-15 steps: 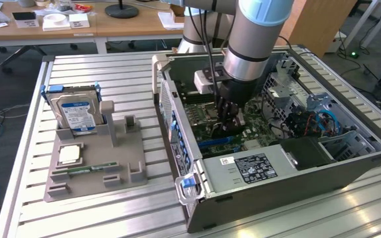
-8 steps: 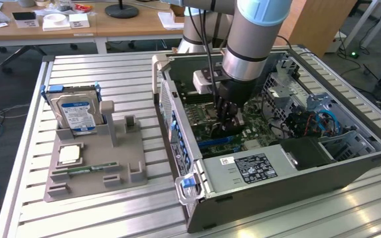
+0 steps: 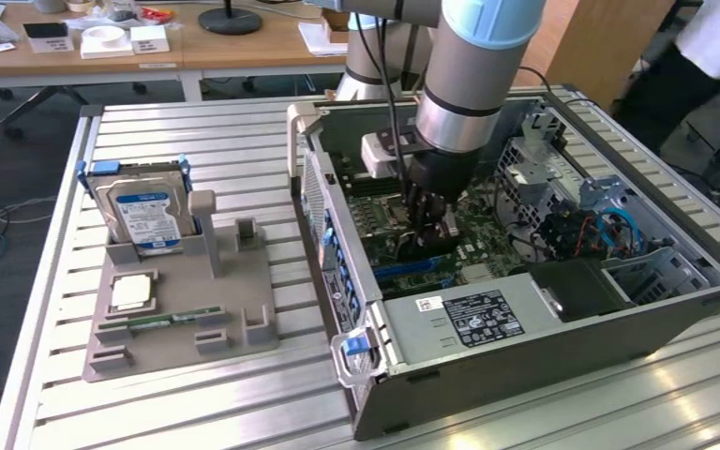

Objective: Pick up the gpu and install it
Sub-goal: 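Insert the gpu into the slot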

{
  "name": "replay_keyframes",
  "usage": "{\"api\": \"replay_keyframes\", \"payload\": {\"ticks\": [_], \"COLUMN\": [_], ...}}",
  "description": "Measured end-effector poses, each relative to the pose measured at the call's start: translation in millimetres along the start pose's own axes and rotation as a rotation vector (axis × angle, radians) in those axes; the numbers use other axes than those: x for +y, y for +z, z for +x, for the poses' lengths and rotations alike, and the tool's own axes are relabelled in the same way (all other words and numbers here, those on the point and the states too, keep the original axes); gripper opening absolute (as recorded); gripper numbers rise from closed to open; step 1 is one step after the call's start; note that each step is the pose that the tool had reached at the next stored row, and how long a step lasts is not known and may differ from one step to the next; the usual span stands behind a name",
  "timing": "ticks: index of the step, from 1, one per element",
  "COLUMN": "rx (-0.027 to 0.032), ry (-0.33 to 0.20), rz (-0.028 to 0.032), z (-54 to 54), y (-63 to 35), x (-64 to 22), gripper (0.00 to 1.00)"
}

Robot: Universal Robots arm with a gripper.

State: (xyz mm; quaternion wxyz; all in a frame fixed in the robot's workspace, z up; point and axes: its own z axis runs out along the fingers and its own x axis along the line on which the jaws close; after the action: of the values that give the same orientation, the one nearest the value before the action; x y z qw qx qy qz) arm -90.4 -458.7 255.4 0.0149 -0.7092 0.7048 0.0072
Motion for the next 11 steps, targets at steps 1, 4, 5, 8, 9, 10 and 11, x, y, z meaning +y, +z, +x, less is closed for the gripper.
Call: {"api": "replay_keyframes", "payload": {"ticks": [1, 4, 5, 8, 9, 10, 11], "rx": [-0.0001, 0.0002, 0.0002, 0.0001, 0.0001, 0.0001, 0.0001], "ry": [0.0, 0.0, 0.0, 0.0, 0.0, 0.0, 0.0], "rz": [0.0003, 0.0005, 0.0007, 0.0014, 0.0018, 0.0021, 0.0028], "z": [0.0, 0.1, 0.1, 0.1, 0.1, 0.1, 0.1], "y": [0.1, 0.6, 0.7, 1.0, 1.2, 1.3, 1.5], "x": [0.4, 0.9, 1.0, 1.2, 1.2, 1.2, 1.3], "gripper": [0.26, 0.26, 0.26, 0.26, 0.26, 0.26, 0.26]}}
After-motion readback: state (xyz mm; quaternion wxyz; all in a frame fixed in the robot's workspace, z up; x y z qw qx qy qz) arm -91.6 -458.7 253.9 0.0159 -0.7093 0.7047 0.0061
